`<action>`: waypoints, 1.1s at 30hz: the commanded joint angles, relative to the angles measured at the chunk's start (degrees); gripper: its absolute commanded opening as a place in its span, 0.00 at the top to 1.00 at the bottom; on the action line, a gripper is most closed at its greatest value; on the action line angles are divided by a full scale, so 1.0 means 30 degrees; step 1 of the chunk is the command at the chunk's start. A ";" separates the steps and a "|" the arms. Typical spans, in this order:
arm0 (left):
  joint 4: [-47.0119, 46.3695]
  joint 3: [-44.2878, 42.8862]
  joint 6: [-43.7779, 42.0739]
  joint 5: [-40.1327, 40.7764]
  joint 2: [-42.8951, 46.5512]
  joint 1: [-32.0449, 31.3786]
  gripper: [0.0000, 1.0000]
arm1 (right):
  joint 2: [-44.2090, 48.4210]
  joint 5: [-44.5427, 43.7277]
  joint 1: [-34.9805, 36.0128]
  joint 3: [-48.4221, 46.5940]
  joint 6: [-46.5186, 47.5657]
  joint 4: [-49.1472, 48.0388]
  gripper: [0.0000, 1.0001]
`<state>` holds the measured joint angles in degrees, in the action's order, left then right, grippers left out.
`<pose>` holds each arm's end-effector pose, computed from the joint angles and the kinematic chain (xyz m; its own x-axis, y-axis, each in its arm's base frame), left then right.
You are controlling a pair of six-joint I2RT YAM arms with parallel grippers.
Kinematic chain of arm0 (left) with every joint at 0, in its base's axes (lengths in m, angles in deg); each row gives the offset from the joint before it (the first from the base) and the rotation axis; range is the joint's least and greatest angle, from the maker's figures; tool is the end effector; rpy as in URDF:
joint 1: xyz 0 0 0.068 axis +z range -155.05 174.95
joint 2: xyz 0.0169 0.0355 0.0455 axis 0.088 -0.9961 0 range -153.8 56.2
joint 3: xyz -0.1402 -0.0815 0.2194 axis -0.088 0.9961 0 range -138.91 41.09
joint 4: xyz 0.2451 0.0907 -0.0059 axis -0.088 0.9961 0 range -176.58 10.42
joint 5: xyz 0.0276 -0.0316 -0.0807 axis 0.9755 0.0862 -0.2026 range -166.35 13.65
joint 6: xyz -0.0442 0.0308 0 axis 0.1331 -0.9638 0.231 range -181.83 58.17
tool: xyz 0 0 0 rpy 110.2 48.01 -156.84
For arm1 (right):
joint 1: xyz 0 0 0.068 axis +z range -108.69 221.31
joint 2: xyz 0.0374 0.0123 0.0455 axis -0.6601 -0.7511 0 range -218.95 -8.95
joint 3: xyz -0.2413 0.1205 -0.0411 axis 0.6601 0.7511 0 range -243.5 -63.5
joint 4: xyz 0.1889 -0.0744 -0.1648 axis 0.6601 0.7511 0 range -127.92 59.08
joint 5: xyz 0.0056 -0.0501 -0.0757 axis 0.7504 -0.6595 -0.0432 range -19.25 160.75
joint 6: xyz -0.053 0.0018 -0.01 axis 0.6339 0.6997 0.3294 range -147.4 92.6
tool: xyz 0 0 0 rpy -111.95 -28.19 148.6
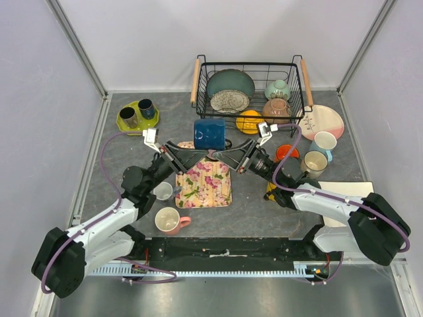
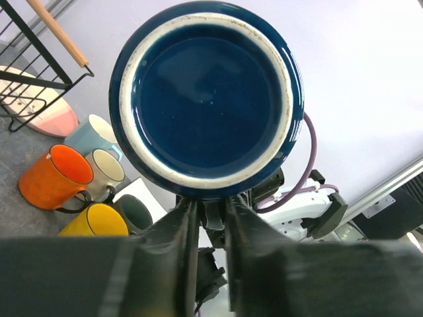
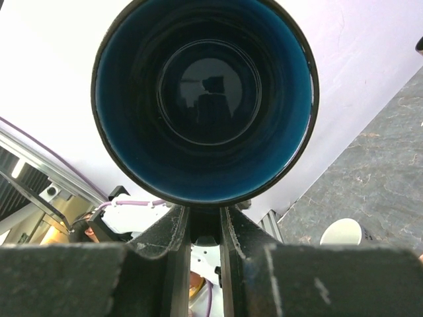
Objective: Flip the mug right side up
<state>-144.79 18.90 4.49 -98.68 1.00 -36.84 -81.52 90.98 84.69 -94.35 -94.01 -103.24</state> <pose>0.1664 -0.1191 0.2928 -0.5685 -0.6443 -0.5115 0.6445 0.0376 -0.7637 0.1821 0.1891 0.2901 -0.6875 0.5353 -0.4908 -0.6143 -0.0681 0.7861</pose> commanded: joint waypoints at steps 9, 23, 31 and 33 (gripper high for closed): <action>-0.1189 -0.1127 -0.0370 0.1261 -0.0321 0.0255 0.65 | -0.0066 0.2925 0.1625 -0.0380 0.0259 -0.0785 1.00; 0.5336 -0.2237 -0.4374 0.1553 0.2517 0.0255 0.98 | 0.1249 0.3336 0.1655 -0.1229 0.3420 0.4687 0.99; 0.9906 -0.3498 -0.7778 0.2138 0.3868 0.0255 0.98 | 0.2072 0.3364 0.1655 -0.2458 0.5561 0.8788 0.64; 1.1869 -0.4201 -0.9154 0.2519 0.4218 0.0284 0.98 | 0.2219 0.3365 0.1655 -0.2781 0.6292 0.9727 0.56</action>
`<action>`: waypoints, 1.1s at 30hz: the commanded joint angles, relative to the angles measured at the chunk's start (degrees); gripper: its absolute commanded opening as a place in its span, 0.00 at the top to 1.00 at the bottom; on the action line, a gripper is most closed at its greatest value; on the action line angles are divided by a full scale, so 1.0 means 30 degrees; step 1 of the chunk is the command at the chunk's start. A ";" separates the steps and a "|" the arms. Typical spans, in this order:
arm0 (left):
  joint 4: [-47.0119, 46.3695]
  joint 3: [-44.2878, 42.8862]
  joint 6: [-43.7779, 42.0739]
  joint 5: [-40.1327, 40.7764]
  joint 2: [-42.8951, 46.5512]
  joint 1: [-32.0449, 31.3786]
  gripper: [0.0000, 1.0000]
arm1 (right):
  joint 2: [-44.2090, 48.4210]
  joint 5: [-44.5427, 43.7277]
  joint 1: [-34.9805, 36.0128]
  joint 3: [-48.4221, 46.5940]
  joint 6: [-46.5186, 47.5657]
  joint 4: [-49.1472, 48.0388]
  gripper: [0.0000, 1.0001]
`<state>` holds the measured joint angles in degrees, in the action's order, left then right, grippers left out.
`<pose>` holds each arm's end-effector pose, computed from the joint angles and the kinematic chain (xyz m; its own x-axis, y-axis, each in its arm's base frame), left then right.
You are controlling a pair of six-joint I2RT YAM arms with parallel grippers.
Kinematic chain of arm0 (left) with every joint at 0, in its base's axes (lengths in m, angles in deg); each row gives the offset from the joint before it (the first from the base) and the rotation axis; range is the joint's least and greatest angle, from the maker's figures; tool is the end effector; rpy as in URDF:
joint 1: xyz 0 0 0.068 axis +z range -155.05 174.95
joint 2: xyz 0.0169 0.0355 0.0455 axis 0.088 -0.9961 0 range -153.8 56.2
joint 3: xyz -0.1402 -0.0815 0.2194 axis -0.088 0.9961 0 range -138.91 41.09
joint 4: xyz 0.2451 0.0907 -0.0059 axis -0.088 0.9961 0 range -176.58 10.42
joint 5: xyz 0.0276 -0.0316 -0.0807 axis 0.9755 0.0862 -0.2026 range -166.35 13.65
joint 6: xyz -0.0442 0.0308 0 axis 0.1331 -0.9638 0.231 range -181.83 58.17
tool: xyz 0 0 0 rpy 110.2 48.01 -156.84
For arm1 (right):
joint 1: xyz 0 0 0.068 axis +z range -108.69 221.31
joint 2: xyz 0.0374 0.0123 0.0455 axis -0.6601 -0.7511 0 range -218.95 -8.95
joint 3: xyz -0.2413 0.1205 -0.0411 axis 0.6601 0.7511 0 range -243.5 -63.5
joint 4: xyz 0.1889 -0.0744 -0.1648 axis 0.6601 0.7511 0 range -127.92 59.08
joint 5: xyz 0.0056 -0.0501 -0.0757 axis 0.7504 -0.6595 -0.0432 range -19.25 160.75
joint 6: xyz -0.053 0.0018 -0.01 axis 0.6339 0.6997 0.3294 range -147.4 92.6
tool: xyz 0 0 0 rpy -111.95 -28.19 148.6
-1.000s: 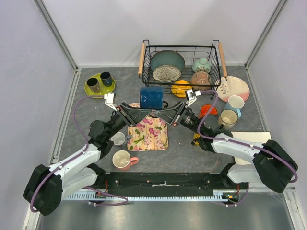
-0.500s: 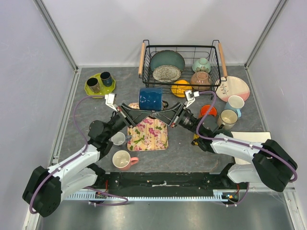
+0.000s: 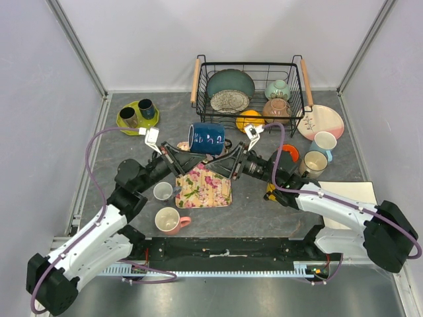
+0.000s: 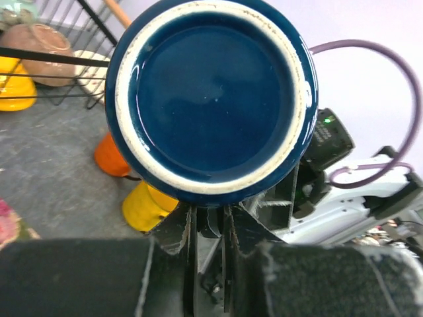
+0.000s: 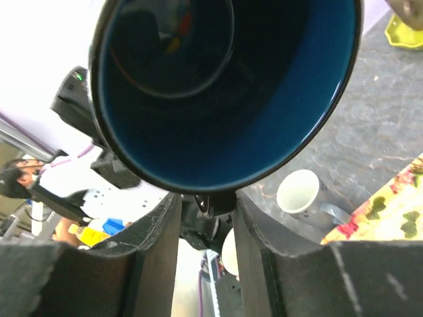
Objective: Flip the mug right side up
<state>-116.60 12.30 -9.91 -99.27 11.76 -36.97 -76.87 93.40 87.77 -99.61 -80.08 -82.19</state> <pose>0.1513 -0.1107 0.3167 -0.5054 -0.5394 -0.6735 0.6637 0.2559 -0.7029 0.1725 0.2015 0.3030 -0.6480 0.3835 -0.6580 -0.6808 0.0957 0.7262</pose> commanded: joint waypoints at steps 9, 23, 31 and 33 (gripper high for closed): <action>0.9122 -0.5194 -0.9805 0.3888 0.1251 0.0328 0.98 | 0.2863 0.1590 0.0628 -0.2256 0.5313 0.8982 0.47; 1.8590 -1.1728 -1.6016 0.9251 -0.5485 0.0855 0.98 | 0.6262 -0.1310 0.0657 -0.2023 0.8537 1.3613 0.46; 1.8796 -1.1905 -1.7278 0.7495 -0.8531 0.2523 0.98 | 0.7434 -0.1633 0.0628 -0.1467 0.8978 1.4024 0.47; 1.8679 -1.1905 -1.7858 0.6037 -0.9436 0.3137 0.98 | 0.7697 -0.1692 0.0628 -0.1291 0.9065 1.4083 0.47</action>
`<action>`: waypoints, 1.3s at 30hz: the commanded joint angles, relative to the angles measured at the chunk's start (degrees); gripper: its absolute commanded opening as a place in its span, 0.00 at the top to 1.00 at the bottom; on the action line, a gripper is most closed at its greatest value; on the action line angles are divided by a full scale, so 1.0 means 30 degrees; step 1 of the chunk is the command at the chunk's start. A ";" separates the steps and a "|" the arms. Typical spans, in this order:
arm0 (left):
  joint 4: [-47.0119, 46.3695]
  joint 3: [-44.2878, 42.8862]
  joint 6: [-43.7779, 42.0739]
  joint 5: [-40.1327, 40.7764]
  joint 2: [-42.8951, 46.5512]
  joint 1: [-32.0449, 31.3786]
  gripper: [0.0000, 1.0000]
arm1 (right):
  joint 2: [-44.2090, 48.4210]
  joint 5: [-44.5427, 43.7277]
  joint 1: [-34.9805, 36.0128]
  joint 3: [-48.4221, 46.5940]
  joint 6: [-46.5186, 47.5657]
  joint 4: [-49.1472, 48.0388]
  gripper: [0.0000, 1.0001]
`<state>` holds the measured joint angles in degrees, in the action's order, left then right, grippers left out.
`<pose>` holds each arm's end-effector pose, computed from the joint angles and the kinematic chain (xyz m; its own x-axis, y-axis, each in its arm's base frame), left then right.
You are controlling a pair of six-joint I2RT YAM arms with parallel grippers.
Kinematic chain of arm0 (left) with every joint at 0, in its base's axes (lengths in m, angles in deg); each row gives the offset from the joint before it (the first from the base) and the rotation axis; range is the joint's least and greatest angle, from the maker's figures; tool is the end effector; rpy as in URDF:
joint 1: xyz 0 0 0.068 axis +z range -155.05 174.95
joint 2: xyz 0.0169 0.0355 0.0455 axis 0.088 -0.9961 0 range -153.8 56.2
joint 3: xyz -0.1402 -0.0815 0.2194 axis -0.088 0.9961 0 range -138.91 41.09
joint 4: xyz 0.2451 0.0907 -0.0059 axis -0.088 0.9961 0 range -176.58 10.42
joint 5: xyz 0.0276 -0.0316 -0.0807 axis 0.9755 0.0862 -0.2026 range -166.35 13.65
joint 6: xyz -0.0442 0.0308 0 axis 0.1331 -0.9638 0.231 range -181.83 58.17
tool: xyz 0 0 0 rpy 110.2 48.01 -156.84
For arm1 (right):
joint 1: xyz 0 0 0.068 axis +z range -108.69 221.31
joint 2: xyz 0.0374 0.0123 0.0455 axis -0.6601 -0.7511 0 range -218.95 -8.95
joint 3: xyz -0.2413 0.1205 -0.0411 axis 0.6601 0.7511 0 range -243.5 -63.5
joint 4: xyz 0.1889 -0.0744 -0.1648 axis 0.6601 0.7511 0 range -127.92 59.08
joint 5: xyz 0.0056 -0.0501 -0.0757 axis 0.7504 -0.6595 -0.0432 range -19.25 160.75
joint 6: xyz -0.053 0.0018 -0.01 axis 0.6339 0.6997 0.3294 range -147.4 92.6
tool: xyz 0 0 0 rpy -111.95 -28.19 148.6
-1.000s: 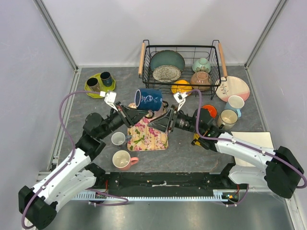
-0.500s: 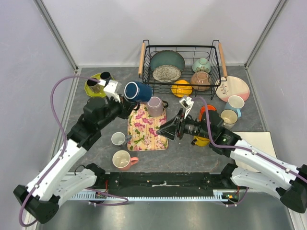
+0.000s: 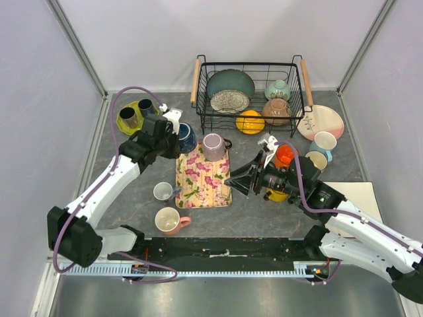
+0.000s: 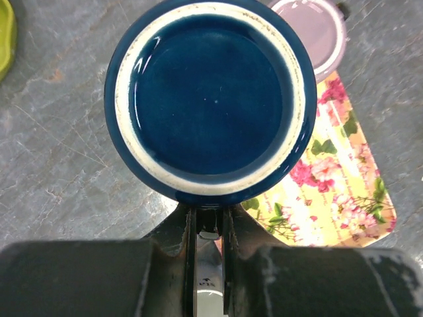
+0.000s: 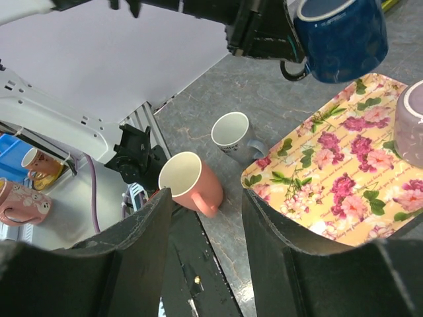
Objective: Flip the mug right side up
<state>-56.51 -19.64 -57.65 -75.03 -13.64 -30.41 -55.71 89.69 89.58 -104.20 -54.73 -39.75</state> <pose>0.2401 -0.1130 0.3127 -0.5994 0.2034 -0.7742 0.3693 0.9284 -0.0419 0.1221 0.1544 0.3317 -0.4667 0.1292 -0.8749 -0.7959 0.3699 0.4792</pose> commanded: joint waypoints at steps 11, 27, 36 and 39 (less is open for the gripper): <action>-0.3693 -0.0880 -0.4000 -0.5392 -0.4225 0.1980 0.98 | 0.1144 -0.0629 0.0023 0.0766 0.0878 0.0022 0.47; -0.4337 -0.0060 -0.3680 -0.3839 -0.6599 0.2010 0.98 | 0.0383 -0.0425 0.0052 0.0943 0.0732 -0.0212 0.47; -0.4455 -0.0206 -0.3622 -0.3195 -0.7597 0.2010 0.98 | 0.0500 -0.0629 0.0052 0.1060 0.0615 -0.0124 0.47; -0.4309 -0.0381 -0.3388 -0.3078 -0.7802 0.2010 0.98 | 0.0529 -0.0600 0.0023 0.1089 0.0585 -0.0124 0.47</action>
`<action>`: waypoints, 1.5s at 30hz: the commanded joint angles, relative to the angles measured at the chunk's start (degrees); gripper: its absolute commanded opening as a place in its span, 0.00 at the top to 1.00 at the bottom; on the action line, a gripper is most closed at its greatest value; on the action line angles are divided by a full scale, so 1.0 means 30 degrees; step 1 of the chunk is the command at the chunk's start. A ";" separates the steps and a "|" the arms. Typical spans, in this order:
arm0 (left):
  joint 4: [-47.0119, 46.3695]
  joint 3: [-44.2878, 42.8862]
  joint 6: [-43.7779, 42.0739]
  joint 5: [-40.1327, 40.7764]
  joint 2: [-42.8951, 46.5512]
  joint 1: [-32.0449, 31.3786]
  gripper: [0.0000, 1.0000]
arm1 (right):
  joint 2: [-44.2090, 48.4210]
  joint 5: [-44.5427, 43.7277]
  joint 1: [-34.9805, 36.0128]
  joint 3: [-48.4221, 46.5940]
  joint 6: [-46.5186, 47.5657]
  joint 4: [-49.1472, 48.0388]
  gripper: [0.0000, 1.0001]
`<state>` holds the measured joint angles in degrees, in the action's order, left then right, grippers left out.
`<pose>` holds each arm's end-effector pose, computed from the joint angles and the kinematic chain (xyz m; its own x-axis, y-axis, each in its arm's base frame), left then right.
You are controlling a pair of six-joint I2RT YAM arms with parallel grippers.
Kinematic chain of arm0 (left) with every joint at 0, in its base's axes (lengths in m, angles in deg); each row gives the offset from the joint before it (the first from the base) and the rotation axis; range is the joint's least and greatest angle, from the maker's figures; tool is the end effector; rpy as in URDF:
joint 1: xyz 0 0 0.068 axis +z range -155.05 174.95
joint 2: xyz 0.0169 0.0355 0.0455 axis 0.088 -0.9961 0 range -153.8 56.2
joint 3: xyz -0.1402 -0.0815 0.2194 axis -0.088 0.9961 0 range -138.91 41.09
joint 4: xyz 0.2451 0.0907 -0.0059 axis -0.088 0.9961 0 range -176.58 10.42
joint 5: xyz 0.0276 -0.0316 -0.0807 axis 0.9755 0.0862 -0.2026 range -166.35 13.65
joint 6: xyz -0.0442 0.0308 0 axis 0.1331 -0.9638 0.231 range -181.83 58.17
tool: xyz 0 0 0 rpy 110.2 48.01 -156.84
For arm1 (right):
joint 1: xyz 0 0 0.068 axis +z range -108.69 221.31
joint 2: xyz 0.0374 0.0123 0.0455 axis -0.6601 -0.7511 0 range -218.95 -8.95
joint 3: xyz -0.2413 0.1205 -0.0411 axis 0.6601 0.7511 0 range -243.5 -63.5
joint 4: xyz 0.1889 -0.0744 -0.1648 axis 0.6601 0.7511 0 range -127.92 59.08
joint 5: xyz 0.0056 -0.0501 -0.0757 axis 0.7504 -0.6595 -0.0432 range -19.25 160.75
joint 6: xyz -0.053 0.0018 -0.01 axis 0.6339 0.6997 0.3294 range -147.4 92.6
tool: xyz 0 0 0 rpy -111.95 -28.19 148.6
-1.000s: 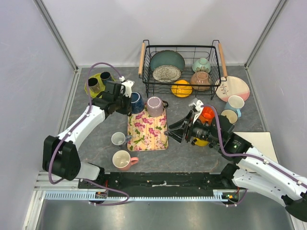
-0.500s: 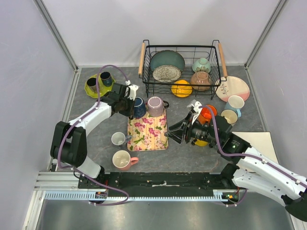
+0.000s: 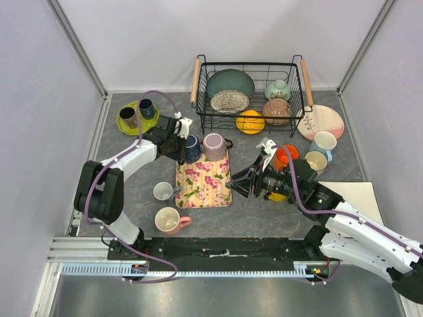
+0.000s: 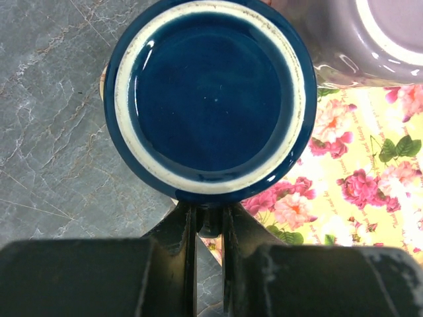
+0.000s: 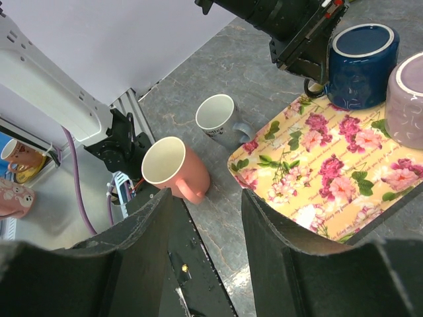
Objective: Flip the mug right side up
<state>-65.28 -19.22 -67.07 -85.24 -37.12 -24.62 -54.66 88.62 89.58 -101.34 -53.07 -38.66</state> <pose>0.3158 -0.1182 0.2053 -0.7241 0.3532 -0.5924 0.4840 0.8721 -0.0716 0.1207 0.1518 0.3149 -0.4701 0.0924 -0.8778 -0.7870 0.4062 0.4642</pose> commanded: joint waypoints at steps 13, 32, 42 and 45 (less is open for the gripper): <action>0.0312 -0.1312 0.0983 0.1438 -0.0183 0.0079 0.73 | 0.0149 -0.0243 0.0023 0.0135 0.0119 -0.0371 0.47; 0.1455 -0.0317 0.3472 0.0501 0.3270 -0.0477 0.44 | 0.0033 -0.0127 0.0023 0.0369 -0.0056 -0.0546 0.47; 0.0782 0.1236 0.5464 -0.0114 0.2895 -0.1298 0.98 | -0.0524 0.0226 0.0023 0.0428 -0.0525 -0.1309 0.47; 0.0430 0.1267 0.5582 -0.0056 0.2426 -0.1298 0.98 | -0.0495 0.0226 0.0052 0.0457 -0.0583 -0.1338 0.47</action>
<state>-61.30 -15.75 -53.65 -84.23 -28.24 -28.60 -56.39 88.86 89.58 -100.25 -54.23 -39.77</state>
